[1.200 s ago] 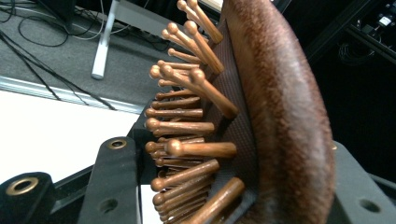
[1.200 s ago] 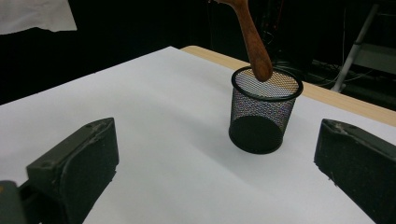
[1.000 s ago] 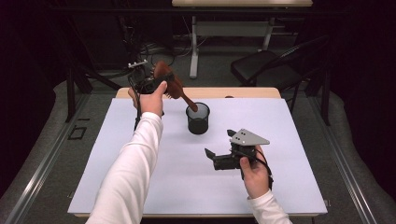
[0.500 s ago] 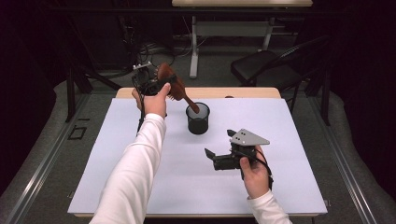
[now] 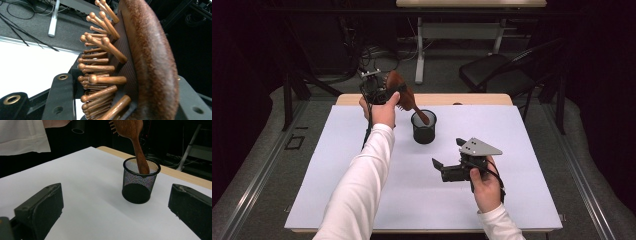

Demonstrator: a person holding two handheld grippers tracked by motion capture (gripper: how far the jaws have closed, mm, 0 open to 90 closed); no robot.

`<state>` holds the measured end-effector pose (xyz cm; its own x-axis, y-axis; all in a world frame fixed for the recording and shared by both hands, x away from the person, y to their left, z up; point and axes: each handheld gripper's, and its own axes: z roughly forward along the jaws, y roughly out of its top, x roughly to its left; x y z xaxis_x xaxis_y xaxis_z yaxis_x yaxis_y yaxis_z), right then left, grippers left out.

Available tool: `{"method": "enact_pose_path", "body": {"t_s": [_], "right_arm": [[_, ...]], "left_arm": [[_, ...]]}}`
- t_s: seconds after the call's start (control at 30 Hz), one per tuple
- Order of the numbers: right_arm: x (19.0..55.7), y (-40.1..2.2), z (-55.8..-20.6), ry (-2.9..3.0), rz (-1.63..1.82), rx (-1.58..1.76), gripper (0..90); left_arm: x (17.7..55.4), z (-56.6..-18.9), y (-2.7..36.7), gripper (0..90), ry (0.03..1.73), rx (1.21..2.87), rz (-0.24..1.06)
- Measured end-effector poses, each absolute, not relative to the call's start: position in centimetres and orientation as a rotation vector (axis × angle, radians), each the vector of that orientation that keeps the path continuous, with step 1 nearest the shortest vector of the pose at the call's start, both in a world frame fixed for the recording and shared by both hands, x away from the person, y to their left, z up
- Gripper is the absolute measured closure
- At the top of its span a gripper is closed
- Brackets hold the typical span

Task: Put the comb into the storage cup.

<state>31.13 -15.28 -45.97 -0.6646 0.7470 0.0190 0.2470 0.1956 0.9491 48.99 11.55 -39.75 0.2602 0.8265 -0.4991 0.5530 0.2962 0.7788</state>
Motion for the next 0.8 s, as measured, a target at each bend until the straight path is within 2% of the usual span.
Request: {"method": "enact_pose_path", "body": {"t_s": [0.8], "right_arm": [[31.1,-15.2,-46.0,2.030,1.475,0.926,0.0]], "left_arm": [[49.3,-41.8,10.6,49.9,1.438,1.401,0.274]]}}
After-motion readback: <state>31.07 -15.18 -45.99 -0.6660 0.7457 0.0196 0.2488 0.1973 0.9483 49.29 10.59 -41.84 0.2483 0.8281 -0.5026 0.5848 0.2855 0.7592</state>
